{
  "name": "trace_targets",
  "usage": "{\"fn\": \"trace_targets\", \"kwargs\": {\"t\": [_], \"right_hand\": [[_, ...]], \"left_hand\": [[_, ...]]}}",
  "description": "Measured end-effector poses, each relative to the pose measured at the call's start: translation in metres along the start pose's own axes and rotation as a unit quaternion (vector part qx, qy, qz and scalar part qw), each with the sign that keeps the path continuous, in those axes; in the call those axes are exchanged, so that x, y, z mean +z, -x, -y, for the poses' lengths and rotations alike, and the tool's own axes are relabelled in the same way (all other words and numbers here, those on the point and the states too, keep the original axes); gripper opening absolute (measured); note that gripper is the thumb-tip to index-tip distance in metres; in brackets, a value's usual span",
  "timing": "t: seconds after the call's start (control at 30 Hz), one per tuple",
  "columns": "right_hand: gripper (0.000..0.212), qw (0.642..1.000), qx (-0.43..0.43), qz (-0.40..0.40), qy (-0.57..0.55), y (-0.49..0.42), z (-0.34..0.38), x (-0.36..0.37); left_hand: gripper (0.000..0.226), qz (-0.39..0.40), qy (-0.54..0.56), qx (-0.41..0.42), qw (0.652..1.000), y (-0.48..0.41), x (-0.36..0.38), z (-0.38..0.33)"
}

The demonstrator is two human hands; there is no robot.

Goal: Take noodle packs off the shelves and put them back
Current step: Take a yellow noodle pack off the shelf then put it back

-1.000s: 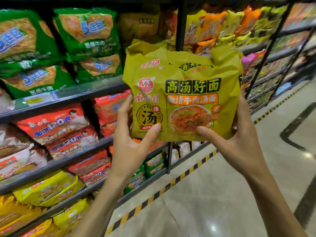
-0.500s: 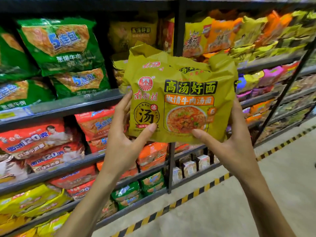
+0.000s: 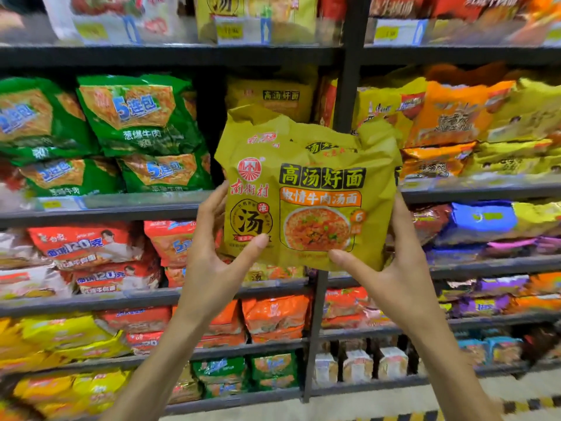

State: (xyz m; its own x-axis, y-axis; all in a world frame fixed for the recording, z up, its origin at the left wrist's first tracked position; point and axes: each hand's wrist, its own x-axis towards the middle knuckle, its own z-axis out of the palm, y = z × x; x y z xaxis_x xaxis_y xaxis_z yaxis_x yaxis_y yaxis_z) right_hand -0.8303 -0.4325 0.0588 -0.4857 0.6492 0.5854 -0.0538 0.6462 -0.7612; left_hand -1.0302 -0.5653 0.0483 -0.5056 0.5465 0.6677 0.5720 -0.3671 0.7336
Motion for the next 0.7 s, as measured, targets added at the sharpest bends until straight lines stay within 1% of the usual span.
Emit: {"fn": "trace_targets", "kwargs": {"t": [0.1,0.17,0.23,0.47,0.7], "right_hand": [[0.106,1.000,0.000,0.003,-0.010,-0.024,-0.013,0.001],[0.106,1.000,-0.006,-0.002,0.004,-0.042,-0.018,0.003],[0.105,1.000,-0.019,-0.005,0.015,-0.060,-0.019,0.006],[0.102,0.996,-0.079,-0.014,0.048,-0.138,-0.026,0.028],[0.101,0.989,-0.117,-0.056,0.065,-0.191,-0.054,0.055]], "left_hand": [[0.073,-0.022,-0.014,0.003,1.000,-0.018,0.005,0.004],[0.073,-0.027,-0.015,0.003,1.000,-0.033,0.007,0.008],[0.073,-0.026,-0.015,0.006,1.000,-0.049,0.009,0.018],[0.077,-0.059,-0.008,0.031,0.998,-0.117,0.008,0.055],[0.079,-0.067,0.002,0.064,0.996,-0.171,0.008,0.101]]}}
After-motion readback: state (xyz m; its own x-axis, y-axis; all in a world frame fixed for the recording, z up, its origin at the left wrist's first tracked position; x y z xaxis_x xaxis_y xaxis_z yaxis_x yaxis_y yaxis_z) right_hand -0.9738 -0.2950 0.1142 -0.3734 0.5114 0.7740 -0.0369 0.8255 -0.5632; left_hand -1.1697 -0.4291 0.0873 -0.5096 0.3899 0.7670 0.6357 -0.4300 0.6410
